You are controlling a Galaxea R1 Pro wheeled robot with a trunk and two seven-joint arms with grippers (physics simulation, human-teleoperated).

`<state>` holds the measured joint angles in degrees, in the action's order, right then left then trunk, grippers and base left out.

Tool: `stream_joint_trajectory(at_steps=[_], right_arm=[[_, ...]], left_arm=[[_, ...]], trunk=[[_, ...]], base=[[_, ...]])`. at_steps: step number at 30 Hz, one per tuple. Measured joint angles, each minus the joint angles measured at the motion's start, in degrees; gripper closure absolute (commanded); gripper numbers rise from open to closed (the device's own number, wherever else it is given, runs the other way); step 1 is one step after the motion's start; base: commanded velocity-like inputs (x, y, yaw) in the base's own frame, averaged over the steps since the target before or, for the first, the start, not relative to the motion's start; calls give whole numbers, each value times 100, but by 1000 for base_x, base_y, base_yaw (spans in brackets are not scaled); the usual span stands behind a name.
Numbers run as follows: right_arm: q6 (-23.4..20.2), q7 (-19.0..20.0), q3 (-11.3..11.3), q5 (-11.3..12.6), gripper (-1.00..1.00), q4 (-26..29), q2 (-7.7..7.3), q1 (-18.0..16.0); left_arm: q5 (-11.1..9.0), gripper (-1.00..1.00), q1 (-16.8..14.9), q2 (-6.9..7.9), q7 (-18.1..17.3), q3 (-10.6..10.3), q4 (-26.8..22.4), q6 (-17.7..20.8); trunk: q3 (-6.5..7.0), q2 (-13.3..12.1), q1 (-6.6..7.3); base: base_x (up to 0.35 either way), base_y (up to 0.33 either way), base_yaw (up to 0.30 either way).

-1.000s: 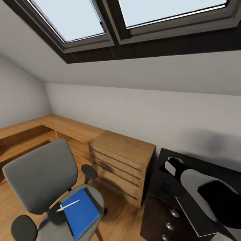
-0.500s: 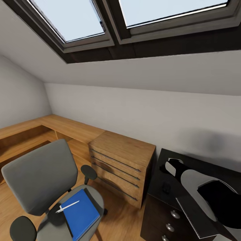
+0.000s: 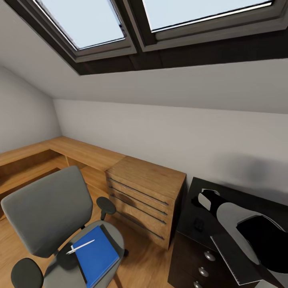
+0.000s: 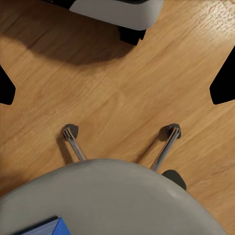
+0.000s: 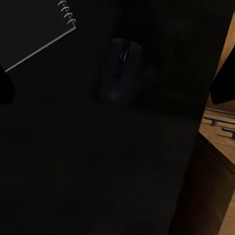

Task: In the bedroom, organize the workspace by keeping the computer under the desk, ensuring the monitor is on the desk, placing the keyboard on the desk next to the monitor, placing the mouse on the desk next to the keyboard, moving the folder from the swivel chair onto the desk next to the mouse, stacking the notebook on top of the folder with the pen on top of the notebook, and positioning the swivel chair next to the desk.

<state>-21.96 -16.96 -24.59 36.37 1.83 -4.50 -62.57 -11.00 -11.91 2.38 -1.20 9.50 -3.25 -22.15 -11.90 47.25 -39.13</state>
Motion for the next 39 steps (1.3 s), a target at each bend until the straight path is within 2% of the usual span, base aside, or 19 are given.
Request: stream_joint_trajectory(at_steps=[20, 34, 39], right_arm=[[300, -8, 3, 9, -100, 2, -7, 0], [319, -14, 3, 20, -100, -38, 2, 5], [317, -13, 3, 122, -100, -65, -3, 9]], left_arm=[[-1, -100, 0, -4, 1, 0, -3, 0], [-1, -100, 0, -8, 1, 0, -3, 0], [-1, -100, 0, -8, 1, 0, -5, 0]], trunk=[[-360, 803, -440], [-612, 1365, -747], [-702, 1566, -857]], base=[[0, 0, 0], [0, 0, 0], [0, 0, 0]])
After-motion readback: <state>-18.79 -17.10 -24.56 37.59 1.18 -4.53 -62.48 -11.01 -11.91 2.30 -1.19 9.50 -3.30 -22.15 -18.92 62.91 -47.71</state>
